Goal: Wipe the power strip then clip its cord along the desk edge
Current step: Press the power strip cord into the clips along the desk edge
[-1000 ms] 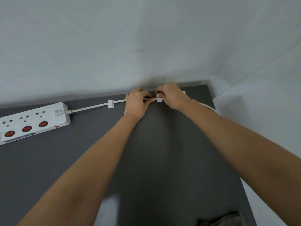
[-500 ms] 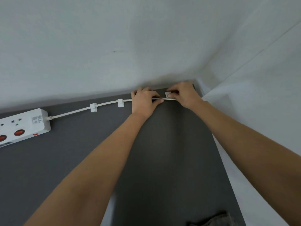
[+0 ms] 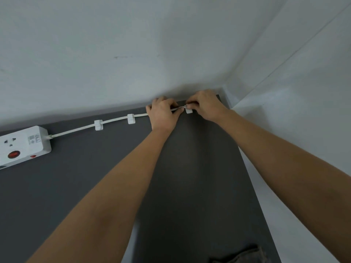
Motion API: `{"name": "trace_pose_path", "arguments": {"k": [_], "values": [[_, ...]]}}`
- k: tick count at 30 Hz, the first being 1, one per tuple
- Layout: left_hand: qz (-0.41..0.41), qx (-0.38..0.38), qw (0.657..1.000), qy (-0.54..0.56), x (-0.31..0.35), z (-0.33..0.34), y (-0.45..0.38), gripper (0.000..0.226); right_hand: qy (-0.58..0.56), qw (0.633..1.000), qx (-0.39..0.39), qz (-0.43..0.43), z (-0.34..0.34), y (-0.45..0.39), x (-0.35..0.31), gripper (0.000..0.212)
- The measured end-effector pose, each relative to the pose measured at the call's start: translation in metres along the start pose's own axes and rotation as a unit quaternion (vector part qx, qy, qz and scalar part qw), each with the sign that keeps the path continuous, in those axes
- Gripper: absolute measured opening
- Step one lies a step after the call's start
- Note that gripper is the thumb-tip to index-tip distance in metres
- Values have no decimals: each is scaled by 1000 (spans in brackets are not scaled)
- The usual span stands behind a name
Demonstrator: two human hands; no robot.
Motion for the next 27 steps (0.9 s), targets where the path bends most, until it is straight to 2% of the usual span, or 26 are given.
{"name": "trace_pose_path", "arguments": {"k": [2,5,6,8,10,12,16,20,23,25,27], "values": [[2,-33,999,26,-3,-5,-1,34,-15,1000,0,0,2,4,1,21],[23,-131,979,156,-10,-35,-1,71,-59,998,4,19,2,10,4,21],[31,-147,977,154,-18,-48,-2,75,-76,997,12,23,3,11,3,22],[46,-159,984,72,-36,-69,-5,64,-99,994,33,30,6,10,0,33],[49,-158,986,12,-47,-78,-2,39,-85,995,29,32,12,6,-3,38],[39,-145,988,24,-54,-78,1,23,-50,998,17,30,21,0,-11,29],[40,-111,992,50,-55,-70,1,16,-41,996,67,53,29,-5,-21,18],[43,-91,994,42,-58,-68,3,16,-27,994,84,68,29,-7,-28,16],[47,-74,996,-23,-62,-75,16,26,-31,995,62,75,30,-4,-31,18],[14,17,997,-67,-73,-89,35,36,-13,996,64,65,31,1,-36,23],[-79,149,982,-85,-96,-114,62,44,15,996,80,41,35,6,-51,28]]}}
Point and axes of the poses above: each hand's wrist, its own y-axis away from the middle knuckle, its own z-axis out of the palm, x = y × z, the point moved 1 cm from there along -y, towards the middle knuckle, and after that the axes turned 4 degrees about -x, right-handed, at the moved point
